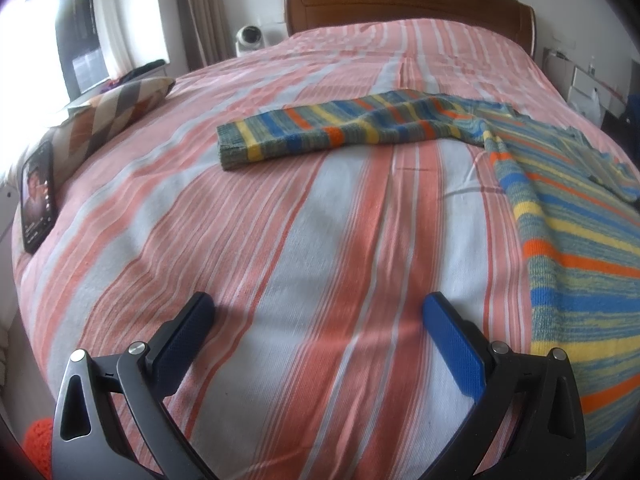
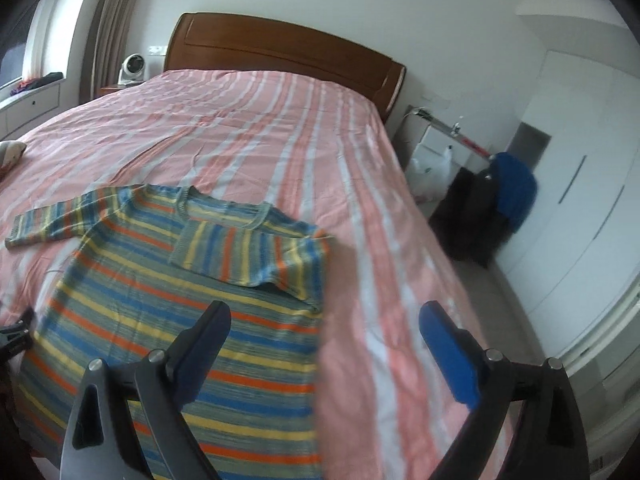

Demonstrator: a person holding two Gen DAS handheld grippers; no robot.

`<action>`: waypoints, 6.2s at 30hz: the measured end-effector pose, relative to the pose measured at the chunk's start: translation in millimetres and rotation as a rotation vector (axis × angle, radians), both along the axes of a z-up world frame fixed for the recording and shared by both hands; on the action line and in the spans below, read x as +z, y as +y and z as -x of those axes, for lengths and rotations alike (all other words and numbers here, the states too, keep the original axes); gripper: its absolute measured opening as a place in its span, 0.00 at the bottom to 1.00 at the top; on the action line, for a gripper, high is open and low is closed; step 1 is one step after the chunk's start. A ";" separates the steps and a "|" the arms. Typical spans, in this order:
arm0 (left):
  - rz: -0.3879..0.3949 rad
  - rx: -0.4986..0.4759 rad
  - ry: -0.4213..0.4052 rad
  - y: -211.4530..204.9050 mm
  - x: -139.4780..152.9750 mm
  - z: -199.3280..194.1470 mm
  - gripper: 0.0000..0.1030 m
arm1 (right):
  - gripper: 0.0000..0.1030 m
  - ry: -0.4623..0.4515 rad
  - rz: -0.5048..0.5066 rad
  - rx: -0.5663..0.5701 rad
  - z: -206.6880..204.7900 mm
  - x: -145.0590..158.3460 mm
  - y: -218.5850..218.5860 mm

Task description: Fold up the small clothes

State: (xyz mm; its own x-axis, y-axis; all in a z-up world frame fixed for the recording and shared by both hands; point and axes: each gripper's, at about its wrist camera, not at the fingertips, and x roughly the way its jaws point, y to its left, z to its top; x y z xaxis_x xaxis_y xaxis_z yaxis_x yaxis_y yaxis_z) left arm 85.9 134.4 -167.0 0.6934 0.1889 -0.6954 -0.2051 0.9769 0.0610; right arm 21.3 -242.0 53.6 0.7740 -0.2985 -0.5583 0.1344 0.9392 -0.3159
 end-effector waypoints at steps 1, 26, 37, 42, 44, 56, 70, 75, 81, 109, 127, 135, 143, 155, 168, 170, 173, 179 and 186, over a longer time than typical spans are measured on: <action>0.000 0.000 0.000 -0.1 0.0 0.1 1.00 | 0.92 -0.002 0.002 -0.006 0.8 0.7 -0.4; -0.002 0.001 -0.002 -0.1 -0.4 0.2 1.00 | 0.91 0.023 0.018 -0.063 8.4 -2.1 -15.5; -0.002 0.001 -0.003 -0.2 -0.6 0.4 1.00 | 0.91 0.028 0.026 -0.072 8.4 -5.0 -15.6; -0.002 0.001 -0.004 -0.3 -0.6 0.5 1.00 | 0.91 0.032 0.029 -0.076 8.2 -7.0 -16.4; -0.002 0.001 -0.004 -0.4 -0.7 0.6 1.00 | 0.91 0.034 0.029 -0.076 8.0 -7.4 -16.5; -0.003 0.001 -0.004 -0.4 -0.8 0.5 1.00 | 0.91 0.040 0.034 -0.079 8.1 -9.5 -16.9; -0.002 0.001 -0.006 -0.2 -0.9 0.5 1.00 | 0.92 0.014 -0.071 -0.024 7.2 -23.8 -34.1; -0.004 0.002 -0.006 -0.5 -1.0 0.7 1.00 | 0.94 0.037 -0.128 0.019 1.4 -69.4 -71.4; -0.004 0.001 -0.007 -0.3 -1.1 0.8 1.00 | 0.94 0.029 -0.229 -0.016 -8.1 -115.7 -136.4; 0.450 0.119 0.255 122.9 31.3 -139.1 0.62 | 1.00 0.116 -0.369 -0.142 -17.6 -198.0 -202.3; 0.080 -0.504 -0.015 -177.9 174.2 -177.4 0.03 | 1.00 0.115 -0.366 -0.143 -17.7 -198.2 -201.8; 0.185 -0.507 0.161 -219.6 101.3 -193.5 0.76 | 1.00 0.115 -0.367 -0.142 -17.8 -198.0 -202.1; -0.026 -0.343 0.170 -109.3 84.5 -126.0 0.91 | 1.00 0.114 -0.368 -0.142 -17.7 -198.4 -202.5; -0.045 -0.025 0.047 24.9 54.4 -104.5 0.97 | 1.00 0.114 -0.369 -0.143 -17.5 -198.7 -202.7; 0.040 -0.012 0.102 48.0 6.3 -149.6 1.00 | 1.00 0.112 -0.370 -0.143 -16.9 -198.8 -203.1; 0.044 -0.012 0.102 48.5 6.2 -150.6 1.00 | 1.00 0.112 -0.368 -0.143 -16.8 -198.9 -202.9; 0.042 -0.012 0.102 49.0 6.1 -150.4 1.00 | 1.00 0.112 -0.369 -0.144 -17.3 -198.4 -202.4; 0.044 -0.012 0.102 48.3 6.2 -150.5 1.00 | 1.00 0.112 -0.365 -0.146 -17.7 -196.8 -202.8; 0.043 -0.012 0.102 49.5 6.4 -150.8 1.00 | 1.00 0.109 -0.365 -0.145 -18.8 -196.8 -203.3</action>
State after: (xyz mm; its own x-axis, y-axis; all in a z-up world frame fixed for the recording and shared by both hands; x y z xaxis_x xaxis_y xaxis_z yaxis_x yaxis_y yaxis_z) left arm 236.7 183.9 -160.7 0.6206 0.1496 -0.7697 -0.1883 0.9813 0.0389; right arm 40.1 -445.3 -143.1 0.6688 -0.1671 -0.7244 0.2581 0.9660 0.0154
